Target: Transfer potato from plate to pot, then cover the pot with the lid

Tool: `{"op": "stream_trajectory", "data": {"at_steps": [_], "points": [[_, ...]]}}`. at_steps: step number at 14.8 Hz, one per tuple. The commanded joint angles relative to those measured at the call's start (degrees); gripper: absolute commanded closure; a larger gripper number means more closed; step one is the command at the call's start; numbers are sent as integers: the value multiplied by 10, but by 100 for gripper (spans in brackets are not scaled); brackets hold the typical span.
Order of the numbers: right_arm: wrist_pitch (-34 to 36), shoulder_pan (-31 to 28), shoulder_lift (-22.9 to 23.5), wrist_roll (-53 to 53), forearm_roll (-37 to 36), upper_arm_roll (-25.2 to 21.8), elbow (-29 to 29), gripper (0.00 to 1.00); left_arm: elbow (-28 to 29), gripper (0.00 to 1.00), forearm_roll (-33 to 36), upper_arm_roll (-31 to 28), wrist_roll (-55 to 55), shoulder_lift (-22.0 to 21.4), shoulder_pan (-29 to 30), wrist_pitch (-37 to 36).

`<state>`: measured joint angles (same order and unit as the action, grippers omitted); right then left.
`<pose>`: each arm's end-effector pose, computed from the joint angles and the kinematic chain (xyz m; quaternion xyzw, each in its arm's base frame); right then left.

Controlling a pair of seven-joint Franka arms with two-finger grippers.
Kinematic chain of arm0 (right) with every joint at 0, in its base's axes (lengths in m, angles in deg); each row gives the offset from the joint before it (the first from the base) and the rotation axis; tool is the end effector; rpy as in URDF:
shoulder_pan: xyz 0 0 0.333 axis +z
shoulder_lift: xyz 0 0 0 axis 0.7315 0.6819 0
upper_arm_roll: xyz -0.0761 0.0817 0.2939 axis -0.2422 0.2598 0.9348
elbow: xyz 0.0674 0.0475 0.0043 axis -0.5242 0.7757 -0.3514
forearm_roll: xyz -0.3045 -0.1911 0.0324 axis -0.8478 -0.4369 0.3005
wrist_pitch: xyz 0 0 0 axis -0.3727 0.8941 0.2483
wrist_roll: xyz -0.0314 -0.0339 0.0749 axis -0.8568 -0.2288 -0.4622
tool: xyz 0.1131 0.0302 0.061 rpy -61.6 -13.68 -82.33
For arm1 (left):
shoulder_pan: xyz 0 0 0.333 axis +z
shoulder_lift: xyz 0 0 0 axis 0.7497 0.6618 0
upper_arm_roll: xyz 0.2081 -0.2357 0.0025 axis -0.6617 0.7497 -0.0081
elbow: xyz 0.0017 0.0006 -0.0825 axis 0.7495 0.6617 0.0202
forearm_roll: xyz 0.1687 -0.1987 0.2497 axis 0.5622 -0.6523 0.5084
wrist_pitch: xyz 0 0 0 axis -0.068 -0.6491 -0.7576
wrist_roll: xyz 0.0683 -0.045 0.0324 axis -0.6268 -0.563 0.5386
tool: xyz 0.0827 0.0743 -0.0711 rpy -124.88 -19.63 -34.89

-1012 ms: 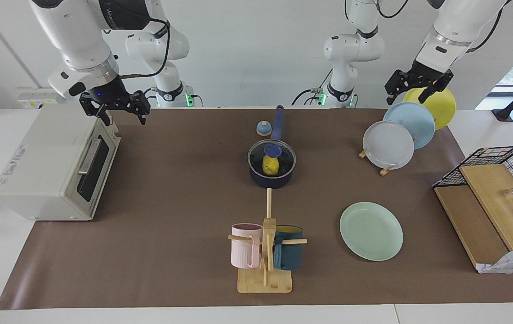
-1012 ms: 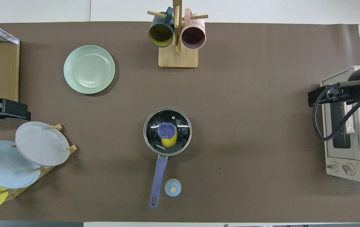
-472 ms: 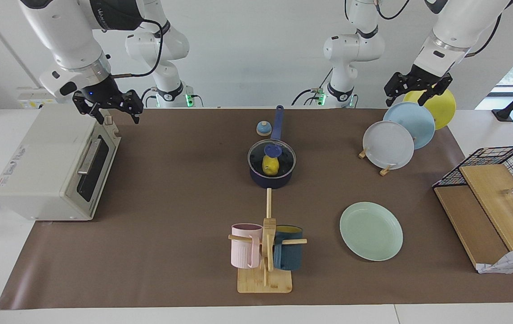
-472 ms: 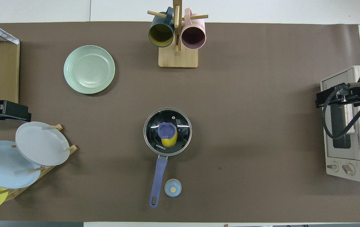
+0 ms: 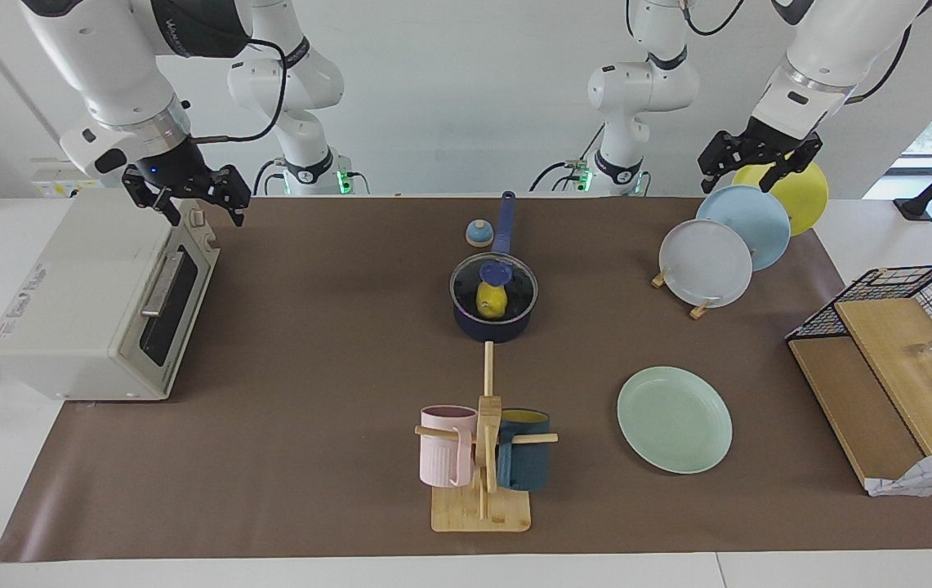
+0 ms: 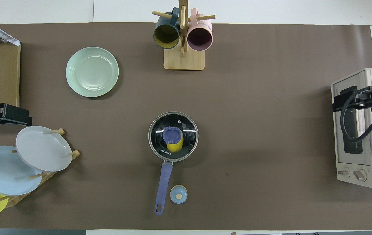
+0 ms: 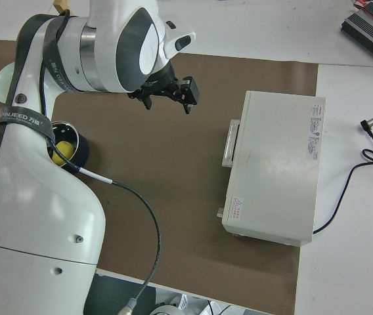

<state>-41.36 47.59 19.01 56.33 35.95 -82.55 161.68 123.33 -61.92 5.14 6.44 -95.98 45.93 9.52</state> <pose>0.5054 -0.0048 0.5840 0.9992 -0.0199 -0.0335 0.0068 0.4676 -0.0604 0.6188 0.9990 -0.0238 -0.0362 0.0070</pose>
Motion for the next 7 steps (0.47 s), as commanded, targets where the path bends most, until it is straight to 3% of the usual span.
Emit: {"op": "stream_trajectory", "data": {"at_steps": [1,7], "points": [[-14,-12,-14,12,9,-8,15,0,-1,0,-5,3,-11,-3,9,6],[-17,-13,-15,33,7,-18,12,0,-1,0,-5,3,-11,-3,9,6]]}}
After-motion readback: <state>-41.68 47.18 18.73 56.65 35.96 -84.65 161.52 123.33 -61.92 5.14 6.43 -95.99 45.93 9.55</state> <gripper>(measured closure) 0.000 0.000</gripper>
